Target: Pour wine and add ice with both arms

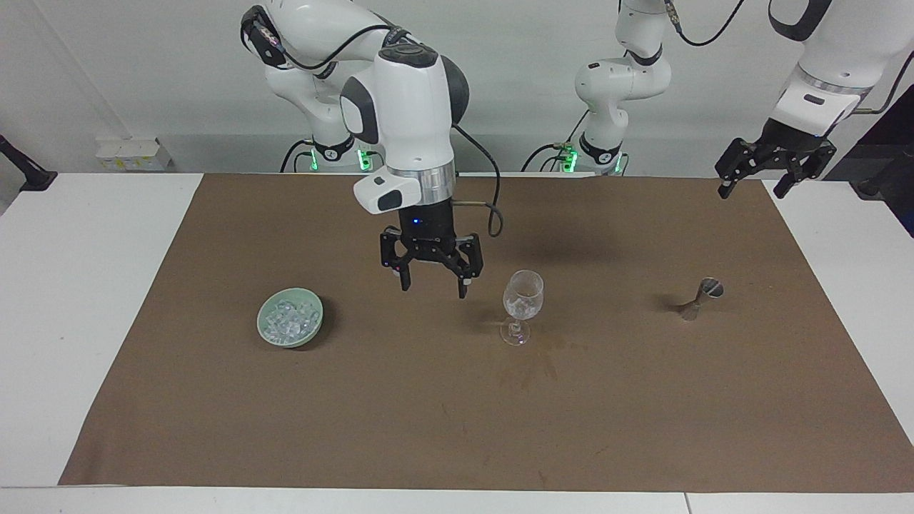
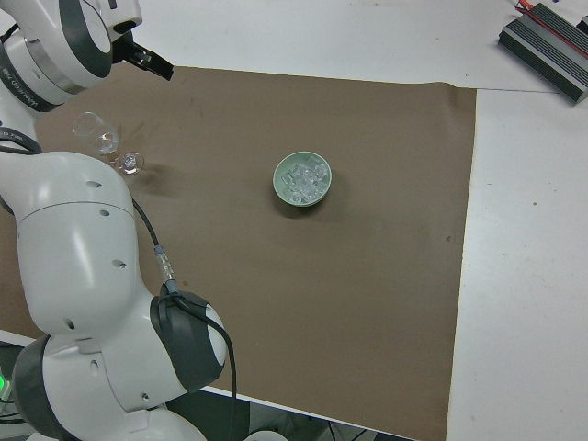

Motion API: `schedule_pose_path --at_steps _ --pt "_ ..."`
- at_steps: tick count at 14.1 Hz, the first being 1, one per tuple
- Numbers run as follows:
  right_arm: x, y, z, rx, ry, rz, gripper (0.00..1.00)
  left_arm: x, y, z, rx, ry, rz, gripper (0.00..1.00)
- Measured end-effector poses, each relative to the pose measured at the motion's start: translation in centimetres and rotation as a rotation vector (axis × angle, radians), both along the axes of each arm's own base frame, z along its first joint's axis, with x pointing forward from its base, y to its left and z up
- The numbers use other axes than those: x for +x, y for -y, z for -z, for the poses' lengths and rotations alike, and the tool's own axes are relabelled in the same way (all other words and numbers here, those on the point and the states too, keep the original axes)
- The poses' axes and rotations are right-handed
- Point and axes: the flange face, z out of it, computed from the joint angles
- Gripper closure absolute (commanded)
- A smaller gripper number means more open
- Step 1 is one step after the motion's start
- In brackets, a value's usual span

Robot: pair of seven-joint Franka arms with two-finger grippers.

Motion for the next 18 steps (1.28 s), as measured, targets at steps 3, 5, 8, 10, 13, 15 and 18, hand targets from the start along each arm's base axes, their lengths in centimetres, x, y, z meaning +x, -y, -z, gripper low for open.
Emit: schedule_pose_path --at_steps 3,5,8,10,13,15,18 --pt "-1.5 6.1 -2.9 -0.041 -0.068 -0.037 0.0 0.0 0.0 0.0 0.0 0.0 0.0 0.0" --pt "-2.7 8.8 -4.4 -0.057 -0.1 -0.048 0.0 0.0 0.0 0.1 0.0 -0.002 0.0 0.0" --pt "-4.3 13.0 -6.2 -0.069 -0.149 -0.073 0.0 0.0 0.4 0.1 0.0 -0.002 0.006 0.0" --pt "-5.4 15.6 -6.8 -0.07 -0.18 -0.083 0.0 0.0 0.4 0.1 0.0 -0.002 0.007 0.0" --pt "-7.0 18.4 -6.5 -0.047 -0.212 -0.092 0.0 0.0 0.4 0.1 0.0 -0.002 0.007 0.0" --pt "-8.0 20.4 -5.7 -0.035 -0.236 -0.092 0.0 0.0 0.4 0.1 0.0 -0.002 0.007 0.0" --pt "-9.4 22.7 -4.2 -0.025 -0.255 -0.092 0.0 0.0 0.5 0.1 0.0 -0.002 0.008 0.0"
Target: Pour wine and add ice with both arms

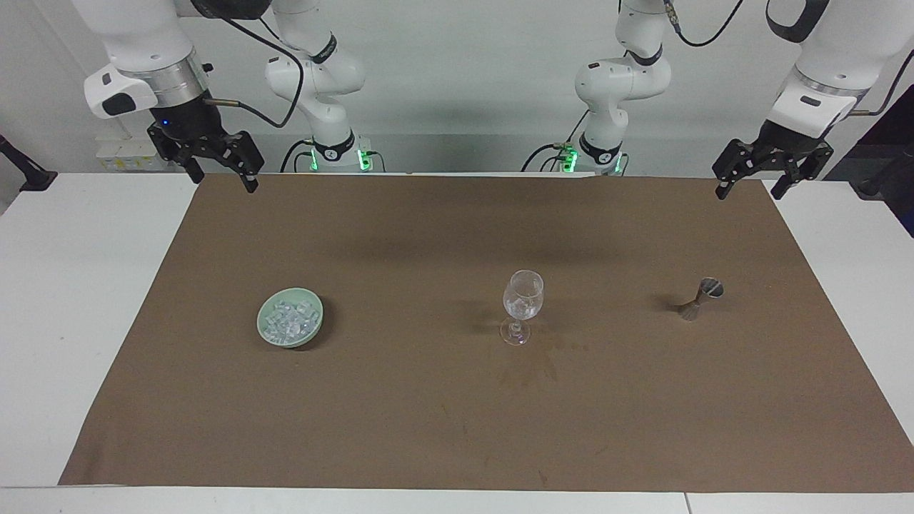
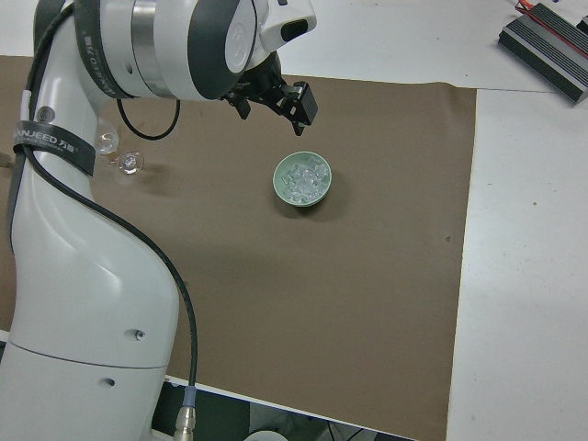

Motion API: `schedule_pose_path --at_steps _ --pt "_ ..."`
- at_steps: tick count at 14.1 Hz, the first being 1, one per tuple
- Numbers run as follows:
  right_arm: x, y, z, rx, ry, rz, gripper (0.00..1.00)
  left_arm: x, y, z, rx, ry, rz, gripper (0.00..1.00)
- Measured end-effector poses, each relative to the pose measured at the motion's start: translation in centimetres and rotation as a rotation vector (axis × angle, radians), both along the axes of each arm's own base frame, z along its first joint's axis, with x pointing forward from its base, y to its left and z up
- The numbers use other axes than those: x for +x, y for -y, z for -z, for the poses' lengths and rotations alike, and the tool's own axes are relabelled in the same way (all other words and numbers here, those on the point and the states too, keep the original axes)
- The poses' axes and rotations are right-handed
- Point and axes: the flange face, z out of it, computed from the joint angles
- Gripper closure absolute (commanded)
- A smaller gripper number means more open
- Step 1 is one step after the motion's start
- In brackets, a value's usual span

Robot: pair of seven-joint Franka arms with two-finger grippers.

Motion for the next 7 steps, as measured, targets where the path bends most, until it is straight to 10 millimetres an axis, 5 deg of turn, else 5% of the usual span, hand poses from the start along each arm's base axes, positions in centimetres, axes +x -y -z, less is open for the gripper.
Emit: schedule_pose_path --at_steps 7 --pt "-1.42 0.36 0.9 0.008 0.0 0.002 0.0 0.0 0.02 0.0 0.0 0.0 0.0 0.0"
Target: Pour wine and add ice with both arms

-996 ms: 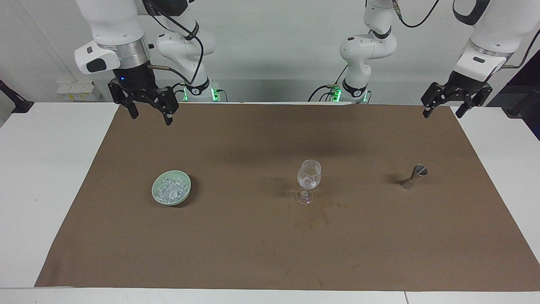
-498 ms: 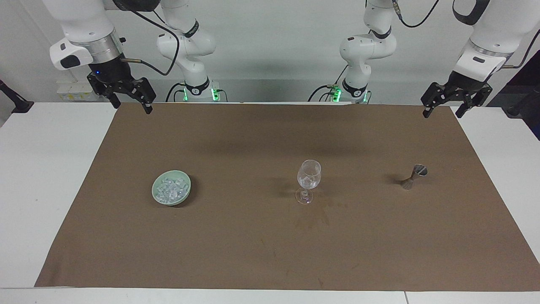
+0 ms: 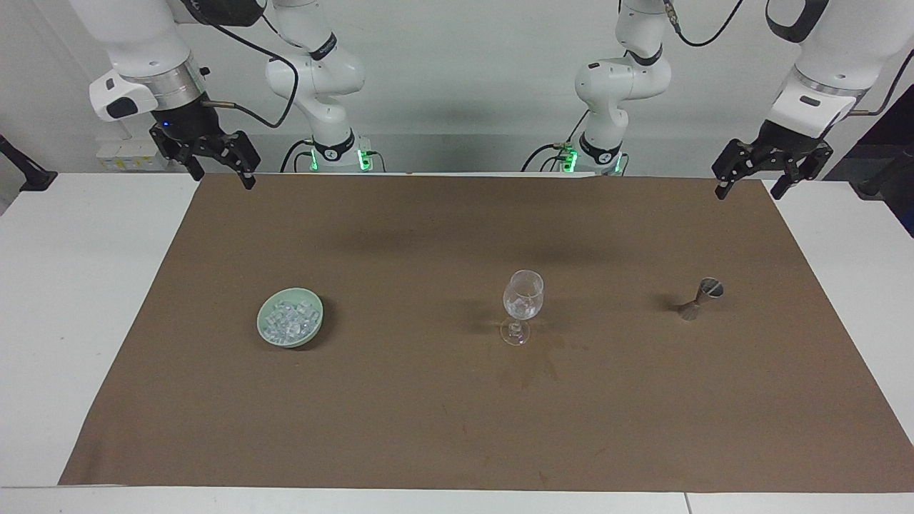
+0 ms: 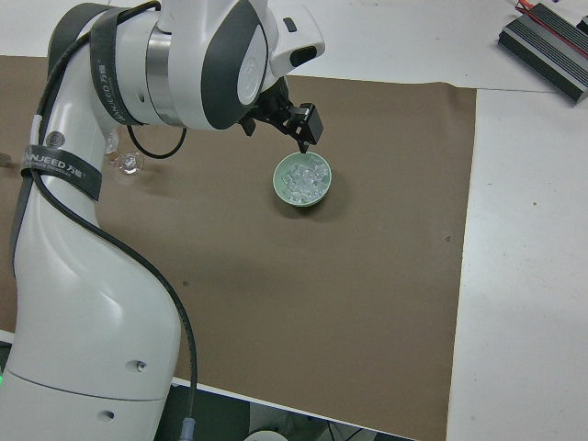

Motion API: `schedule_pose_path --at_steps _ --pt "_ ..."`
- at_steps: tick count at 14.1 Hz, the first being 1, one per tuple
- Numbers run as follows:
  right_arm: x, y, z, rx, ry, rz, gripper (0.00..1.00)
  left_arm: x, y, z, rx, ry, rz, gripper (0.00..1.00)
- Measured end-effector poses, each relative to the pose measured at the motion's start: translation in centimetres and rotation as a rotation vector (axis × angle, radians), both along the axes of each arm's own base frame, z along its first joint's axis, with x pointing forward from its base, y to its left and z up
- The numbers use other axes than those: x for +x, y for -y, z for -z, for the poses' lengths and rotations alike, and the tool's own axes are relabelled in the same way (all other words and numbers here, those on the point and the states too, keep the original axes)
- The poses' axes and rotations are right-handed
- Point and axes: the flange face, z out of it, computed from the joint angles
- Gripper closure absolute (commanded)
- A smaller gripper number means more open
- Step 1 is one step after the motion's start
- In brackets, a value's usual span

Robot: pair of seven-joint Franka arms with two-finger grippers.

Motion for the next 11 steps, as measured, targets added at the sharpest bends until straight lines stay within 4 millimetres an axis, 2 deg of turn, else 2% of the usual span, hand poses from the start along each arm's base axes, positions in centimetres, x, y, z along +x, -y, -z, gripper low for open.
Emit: schedule_pose_path --at_steps 11 --pt "-0.17 -0.08 -0.32 -0.001 -0.007 -0.002 0.0 0.49 0.16 0.57 -0.001 -0.002 0.004 0.0"
